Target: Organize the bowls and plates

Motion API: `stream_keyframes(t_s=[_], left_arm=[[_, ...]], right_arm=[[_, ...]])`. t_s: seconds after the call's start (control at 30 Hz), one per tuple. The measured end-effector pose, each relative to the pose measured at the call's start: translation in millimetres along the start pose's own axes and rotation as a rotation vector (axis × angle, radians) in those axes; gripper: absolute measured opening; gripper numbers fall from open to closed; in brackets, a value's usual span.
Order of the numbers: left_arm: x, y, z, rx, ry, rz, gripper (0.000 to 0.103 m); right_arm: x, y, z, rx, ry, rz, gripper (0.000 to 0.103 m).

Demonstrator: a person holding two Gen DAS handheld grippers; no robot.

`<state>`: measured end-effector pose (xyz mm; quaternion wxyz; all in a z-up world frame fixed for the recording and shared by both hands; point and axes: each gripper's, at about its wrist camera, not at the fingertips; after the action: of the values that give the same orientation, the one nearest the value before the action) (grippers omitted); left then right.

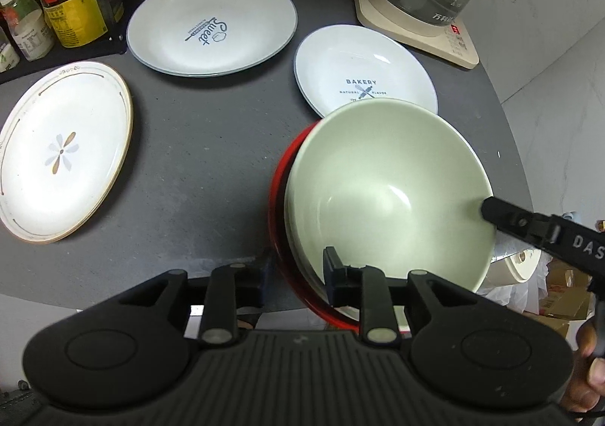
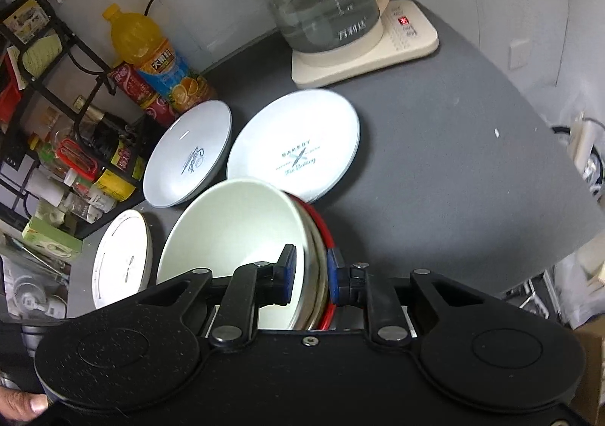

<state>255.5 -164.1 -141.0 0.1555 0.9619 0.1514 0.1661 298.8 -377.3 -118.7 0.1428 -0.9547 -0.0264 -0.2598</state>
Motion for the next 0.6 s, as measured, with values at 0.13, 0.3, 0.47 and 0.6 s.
stream_keyframes(t_s=[0.13, 0.3, 0.47, 0.6], left_arm=[[0.9, -1.3, 0.0, -0.004, 0.000, -0.011, 0.025], [3.6, -4.8, -3.7, -0.011, 0.009, -0.030, 0.025], [7.4, -10.6, -21.3, -0.031, 0.051, -0.065, 0.025], [10.3, -16.6, -39.3, -0.039, 0.091, -0.100, 0.025]], right_arm=[[3.2, 5.2, 2.4, 0.003, 0.000, -0.002, 0.019], [3.0, -0.5, 1.9, 0.005, 0.003, -0.035, 0.011], [7.8, -4.0, -7.5, 0.028, -0.003, -0.042, 0.013], [12.9, -16.0, -16.3, 0.057, 0.006, -0.079, 0.029]])
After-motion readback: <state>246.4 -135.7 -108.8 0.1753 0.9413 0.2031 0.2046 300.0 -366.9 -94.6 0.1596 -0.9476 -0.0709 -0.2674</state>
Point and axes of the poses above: each gripper's, at about its wrist camera, not at the fingertips, and z roughly the way its jaws point, y to its right, x to its top, and after that the axes turned 10 degrees about -x, right-handed
